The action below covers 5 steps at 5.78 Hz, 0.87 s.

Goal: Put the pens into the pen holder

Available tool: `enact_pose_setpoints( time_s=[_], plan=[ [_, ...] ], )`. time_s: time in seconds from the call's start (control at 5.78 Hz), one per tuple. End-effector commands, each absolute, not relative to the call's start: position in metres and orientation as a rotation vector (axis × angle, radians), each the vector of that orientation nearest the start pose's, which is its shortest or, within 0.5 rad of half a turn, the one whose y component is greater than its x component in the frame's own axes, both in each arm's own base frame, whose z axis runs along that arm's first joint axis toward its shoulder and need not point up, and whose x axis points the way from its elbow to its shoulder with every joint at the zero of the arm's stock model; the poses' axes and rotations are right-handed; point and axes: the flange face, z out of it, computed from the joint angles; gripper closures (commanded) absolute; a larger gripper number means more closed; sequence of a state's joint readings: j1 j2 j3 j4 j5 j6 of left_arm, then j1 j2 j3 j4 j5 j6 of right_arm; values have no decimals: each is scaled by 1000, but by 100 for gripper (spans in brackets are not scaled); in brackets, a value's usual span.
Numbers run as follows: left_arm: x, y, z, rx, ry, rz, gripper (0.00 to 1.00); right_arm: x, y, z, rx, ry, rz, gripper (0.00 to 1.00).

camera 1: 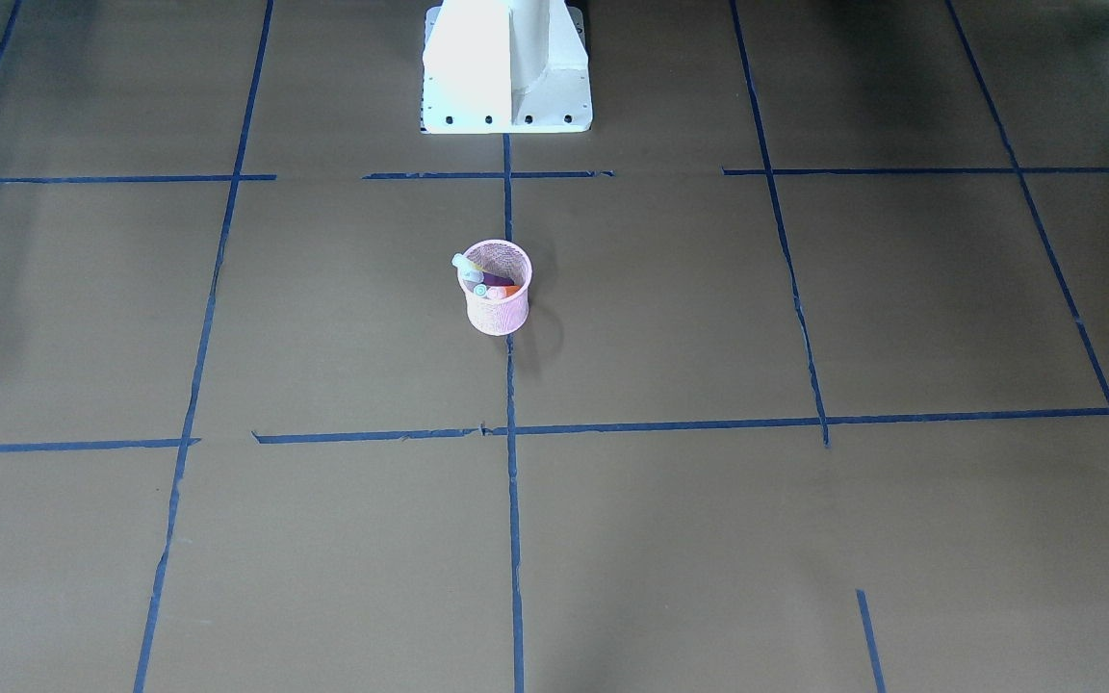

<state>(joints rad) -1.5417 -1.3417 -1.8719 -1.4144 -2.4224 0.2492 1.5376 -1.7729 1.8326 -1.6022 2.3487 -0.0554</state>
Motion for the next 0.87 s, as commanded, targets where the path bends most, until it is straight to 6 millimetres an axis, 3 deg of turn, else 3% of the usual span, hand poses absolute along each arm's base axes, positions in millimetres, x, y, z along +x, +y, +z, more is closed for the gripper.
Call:
enact_pose_setpoints(
  time_s=[0.0,0.35,0.69],
  plan=[
    [-57,-384,623,31,855,207,0,50,-409,625,28,-776,-86,0],
    [-58,-383,623,-18,855,124,0,51,-408,631,23,-773,-84,0],
    [-68,-391,611,-2,716,113,0,51,-408,631,25,-773,-86,0]
  ],
)
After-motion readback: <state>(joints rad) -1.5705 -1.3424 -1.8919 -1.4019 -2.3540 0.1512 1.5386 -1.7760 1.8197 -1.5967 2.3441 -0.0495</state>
